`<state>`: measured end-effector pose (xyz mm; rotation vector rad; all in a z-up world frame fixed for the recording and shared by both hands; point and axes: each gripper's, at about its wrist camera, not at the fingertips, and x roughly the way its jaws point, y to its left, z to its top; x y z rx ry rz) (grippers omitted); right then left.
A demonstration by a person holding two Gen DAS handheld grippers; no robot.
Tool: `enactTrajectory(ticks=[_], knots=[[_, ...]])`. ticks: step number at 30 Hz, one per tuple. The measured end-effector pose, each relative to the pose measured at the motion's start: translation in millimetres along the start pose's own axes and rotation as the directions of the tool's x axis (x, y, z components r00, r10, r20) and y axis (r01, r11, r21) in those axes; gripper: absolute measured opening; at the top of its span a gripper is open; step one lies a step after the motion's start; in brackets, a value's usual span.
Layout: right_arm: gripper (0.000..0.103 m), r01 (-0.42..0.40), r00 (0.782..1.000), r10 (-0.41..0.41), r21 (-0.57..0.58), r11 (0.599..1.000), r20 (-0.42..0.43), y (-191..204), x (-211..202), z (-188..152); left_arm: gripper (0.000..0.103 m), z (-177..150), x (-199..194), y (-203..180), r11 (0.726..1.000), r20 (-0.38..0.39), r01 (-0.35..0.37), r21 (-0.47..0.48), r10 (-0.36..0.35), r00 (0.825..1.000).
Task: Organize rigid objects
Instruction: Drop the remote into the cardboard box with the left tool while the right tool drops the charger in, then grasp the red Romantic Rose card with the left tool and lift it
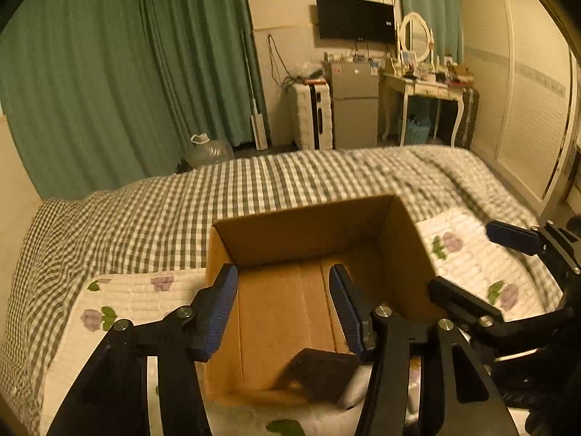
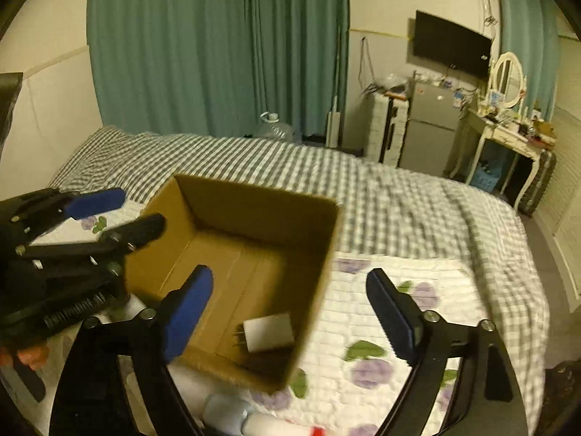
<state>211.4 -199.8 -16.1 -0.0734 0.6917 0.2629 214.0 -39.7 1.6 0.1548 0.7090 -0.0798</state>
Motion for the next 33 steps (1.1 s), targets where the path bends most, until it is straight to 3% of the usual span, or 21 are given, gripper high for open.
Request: enactTrajectory(ticks=[8, 12, 17, 23, 29, 33], knots=[[0.097, 0.048, 0.995, -0.048, 0.004, 0.999, 0.083, -10.7, -102.5, 4.3, 0.062, 1.6, -86.5, 1.4, 0.999, 0.064, -0.050, -0.012, 0.051, 0.997], [0.103, 0.054, 0.991, -0.053, -0.006, 0.999, 0.122, -0.1, -148.6, -0.2, 0.064, -11.1, -121.1, 7.9, 0.998, 0.076, -0.057, -0.025, 0.059, 0.995], [0.103, 0.052, 0.988, -0.048, -0.021, 0.998, 0.146, 19.3, -187.8, -17.5, 0.064, -37.4, -148.4, 14.7, 0.997, 0.083, -0.072, -0.027, 0.074, 0.994], [0.103, 0.040, 0.991, -0.040, 0.009, 0.999, 0.127, 36.2, -188.9, -48.3, 0.064, -79.7, -144.2, 23.4, 0.996, 0.037, -0.072, -0.051, 0.074, 0.997], [0.103, 0.042, 0.998, -0.043, 0.017, 0.999, 0.035, 42.3, -144.9, -83.9, 0.064, -137.3, -97.8, 32.0, 0.995, -0.072, -0.046, -0.091, 0.040, 0.997], [0.103, 0.034, 0.999, -0.033, 0.019, 0.999, -0.044, 41.7, -108.6, -106.8, 0.064, -172.8, -58.4, 34.0, 0.993, -0.176, -0.040, -0.110, 0.020, 0.984]])
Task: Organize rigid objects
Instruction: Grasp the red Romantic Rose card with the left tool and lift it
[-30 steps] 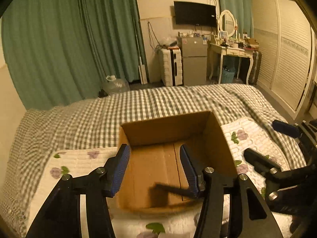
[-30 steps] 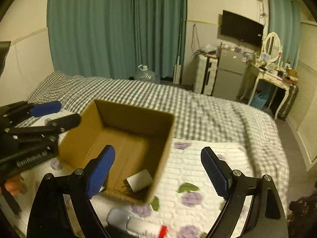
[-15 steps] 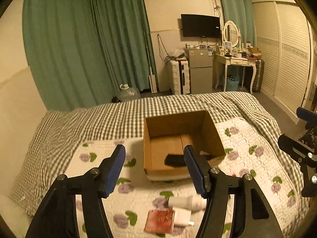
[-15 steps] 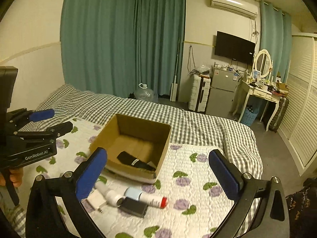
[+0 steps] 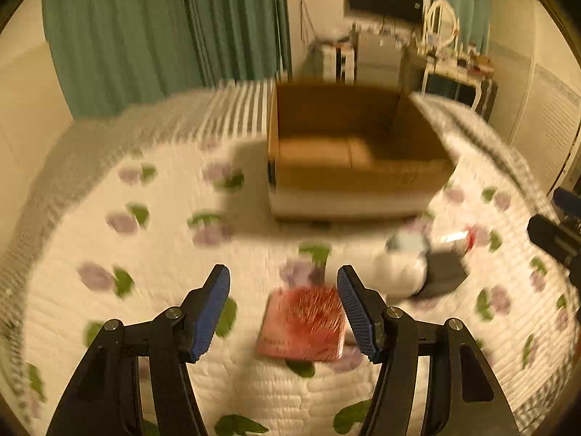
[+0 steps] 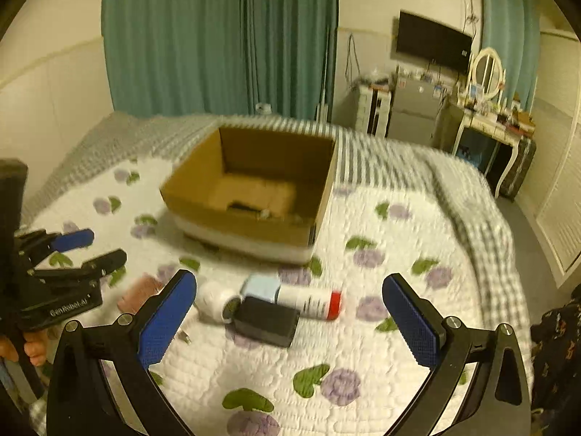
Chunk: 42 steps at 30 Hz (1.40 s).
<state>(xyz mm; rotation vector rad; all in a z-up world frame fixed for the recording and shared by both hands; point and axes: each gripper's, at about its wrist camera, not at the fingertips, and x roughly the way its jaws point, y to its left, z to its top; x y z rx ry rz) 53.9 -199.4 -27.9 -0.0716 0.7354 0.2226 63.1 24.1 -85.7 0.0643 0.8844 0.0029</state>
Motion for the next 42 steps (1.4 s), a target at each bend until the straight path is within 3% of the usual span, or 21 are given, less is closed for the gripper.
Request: enactTrajectory(ticks=[4, 11, 14, 17, 20, 27, 37, 42], knots=[[0.103, -0.010, 0.998, 0.010, 0.003, 1.000, -0.058, -3.2, 33.7, -18.5, 0.064, -15.8, 27.4, 7.4, 0.998, -0.083, 0.052, -0.041, -0.055, 0.995], [0.103, -0.025, 0.991, 0.030, 0.040, 0.999, -0.132, -12.8, 71.1, -34.9, 0.064, -16.2, 34.8, 14.6, 0.987, -0.105, 0.121, -0.105, -0.132, 0.986], [0.103, -0.031, 0.989, 0.038, 0.051, 0.998, -0.144, -15.9, 77.4, -39.6, 0.064, -16.1, 36.1, 13.3, 0.982, -0.117, 0.160, -0.105, -0.172, 0.978], [0.103, -0.030, 0.987, 0.039, 0.062, 0.998, -0.153, -17.9, 81.2, -42.3, 0.069, -17.9, 47.5, 2.8, 0.987, -0.167, 0.151, -0.058, -0.159, 0.973], [0.103, -0.031, 0.987, 0.042, 0.070, 0.997, -0.155, -19.8, 81.3, -42.6, 0.072, -18.3, 55.7, -0.6, 0.991, -0.157, 0.130, -0.034, -0.134, 0.978], [0.103, -0.027, 0.986, 0.037, 0.066, 0.997, -0.164, -17.1, 81.5, -42.5, 0.076, -15.5, 76.2, 17.4, 0.967, -0.189, 0.211, -0.142, -0.236, 0.953], [0.103, -0.054, 0.979, 0.066, 0.069, 0.996, -0.193, -6.1, 97.2, -48.7, 0.072, -17.2, 62.6, 9.3, 0.977, -0.169, 0.203, -0.071, -0.213, 0.962], [0.100, -0.045, 0.978, 0.055, 0.055, 0.997, -0.202, 4.8, 112.2, -50.7, 0.072, -16.7, 51.7, 9.9, 0.994, -0.126, 0.104, -0.044, -0.109, 0.986]])
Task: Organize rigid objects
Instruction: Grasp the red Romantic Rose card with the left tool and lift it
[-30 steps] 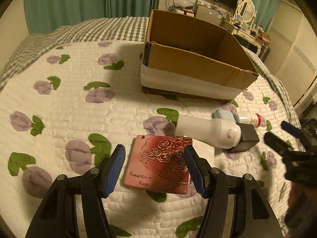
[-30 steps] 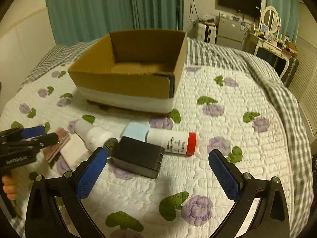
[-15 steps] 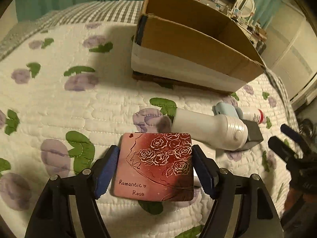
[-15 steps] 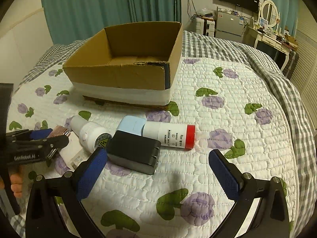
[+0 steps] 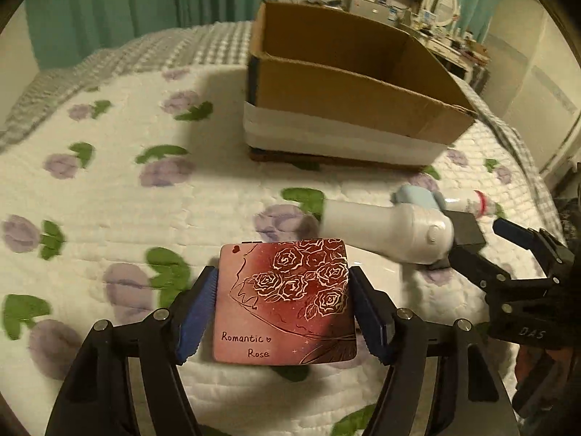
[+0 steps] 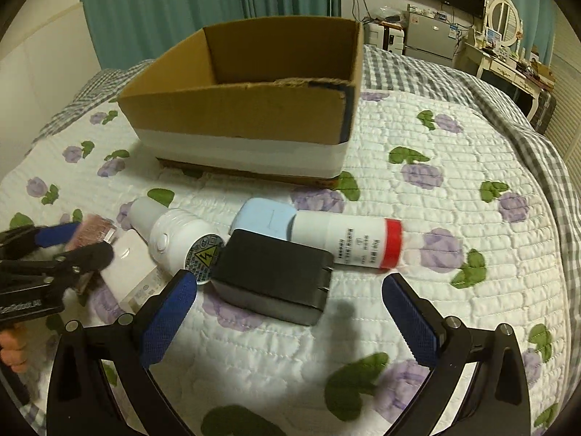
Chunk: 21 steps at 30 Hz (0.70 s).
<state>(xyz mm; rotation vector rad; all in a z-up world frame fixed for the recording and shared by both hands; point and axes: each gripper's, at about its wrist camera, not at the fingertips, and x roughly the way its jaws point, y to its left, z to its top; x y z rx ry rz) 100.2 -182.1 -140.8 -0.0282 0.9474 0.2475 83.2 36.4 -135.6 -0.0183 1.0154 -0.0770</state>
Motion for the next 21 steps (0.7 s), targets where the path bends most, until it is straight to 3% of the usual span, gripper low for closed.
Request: enactTrajectory(ticks=[3, 8, 11, 21], knots=[[0.093, 0.026, 1.000, -0.026, 0.017, 1.000, -0.007, 1.6, 10.1, 0.1, 0.072, 2.2, -7.0, 4.5, 0.998, 0.035, -0.056, -0.017, 0.056, 0.998], [0.085, 0.022, 1.000, -0.021, 0.046, 0.999, -0.012, 1.2, 23.3, 2.2, 0.072, 5.3, -9.9, 6.4, 0.996, 0.054, -0.088, -0.025, 0.089, 0.995], [0.073, -0.001, 1.000, 0.002, 0.031, 1.000, -0.021, 5.2, 27.6, 0.7, 0.072, 5.6, -9.4, 4.4, 0.995, 0.058, -0.098, -0.022, 0.099, 0.993], [0.073, -0.004, 1.000, 0.004, 0.020, 1.000, 0.012, 1.1, -1.5, -4.7, 0.072, 7.0, -26.8, -9.3, 0.990, 0.099, -0.142, -0.009, 0.142, 0.985]])
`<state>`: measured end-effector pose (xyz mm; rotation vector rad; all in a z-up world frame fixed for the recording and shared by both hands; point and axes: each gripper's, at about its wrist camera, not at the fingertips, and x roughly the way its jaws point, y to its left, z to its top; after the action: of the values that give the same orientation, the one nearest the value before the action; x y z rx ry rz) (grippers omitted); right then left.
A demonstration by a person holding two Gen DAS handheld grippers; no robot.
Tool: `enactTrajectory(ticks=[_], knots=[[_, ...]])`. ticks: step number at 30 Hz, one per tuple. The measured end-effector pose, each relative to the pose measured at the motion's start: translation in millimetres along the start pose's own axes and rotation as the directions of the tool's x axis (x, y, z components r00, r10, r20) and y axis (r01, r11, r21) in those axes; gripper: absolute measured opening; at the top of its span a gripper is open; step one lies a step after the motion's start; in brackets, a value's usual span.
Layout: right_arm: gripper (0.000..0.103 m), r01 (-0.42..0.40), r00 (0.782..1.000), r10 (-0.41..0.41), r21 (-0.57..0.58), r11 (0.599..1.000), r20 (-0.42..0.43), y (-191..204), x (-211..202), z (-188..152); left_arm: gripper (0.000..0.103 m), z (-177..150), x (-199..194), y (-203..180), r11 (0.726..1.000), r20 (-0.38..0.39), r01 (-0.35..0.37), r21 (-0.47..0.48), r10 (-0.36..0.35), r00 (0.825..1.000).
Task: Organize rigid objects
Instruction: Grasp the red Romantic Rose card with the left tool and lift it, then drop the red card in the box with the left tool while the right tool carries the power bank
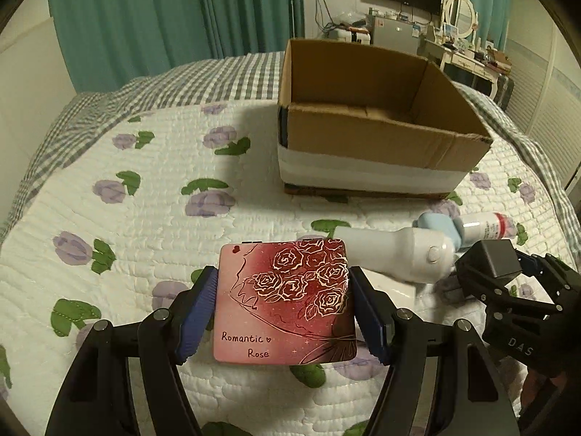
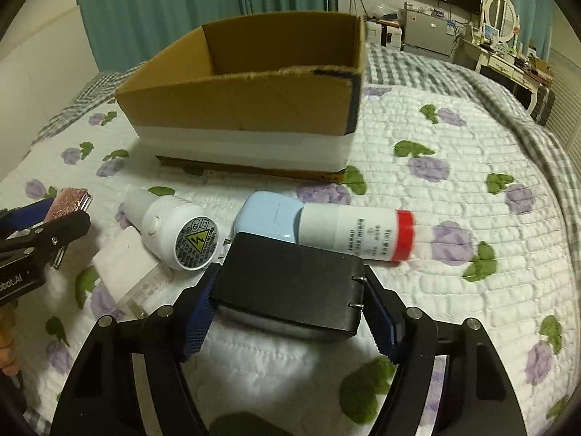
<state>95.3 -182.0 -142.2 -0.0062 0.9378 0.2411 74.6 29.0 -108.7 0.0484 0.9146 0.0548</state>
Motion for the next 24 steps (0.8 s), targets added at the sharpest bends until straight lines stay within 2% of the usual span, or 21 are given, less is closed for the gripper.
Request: enactTrajectory(ticks=[9, 12, 15, 20, 24], knots=[[0.073, 0.023, 0.995, -0.020, -0.031, 0.999, 0.100, 6.5, -63.4, 12.1, 0.072, 19.7, -52.9, -14.0, 0.999, 0.098, 0.030, 0.029, -0.033, 0.995], [0.073, 0.029, 0.987, -0.022, -0.047, 0.998, 0.161, 11.8, -90.4, 30.0, 0.072, 37.8, -72.6, -15.4, 0.997, 0.139, 0.055, 0.050, -0.061, 0.988], [0.073, 0.030, 0.972, -0.015, -0.058, 0.998, 0.233, 15.2, -118.3, 55.5, 0.072, 63.2, -86.6, -16.6, 0.997, 0.188, 0.031, 0.070, -0.043, 0.981], [0.073, 0.032, 0.948, -0.002, -0.088, 0.996, 0.318, 14.8, -143.9, 99.1, 0.072, 111.3, -86.2, -18.7, 0.996, 0.232, 0.041, 0.075, -0.058, 0.971], [0.073, 0.020, 0.941, 0.009, -0.083, 0.996, 0.339, 7.6, -137.9, 128.2, 0.072, 148.8, -60.9, -29.7, 0.995, 0.236, 0.032, 0.094, -0.054, 0.970]])
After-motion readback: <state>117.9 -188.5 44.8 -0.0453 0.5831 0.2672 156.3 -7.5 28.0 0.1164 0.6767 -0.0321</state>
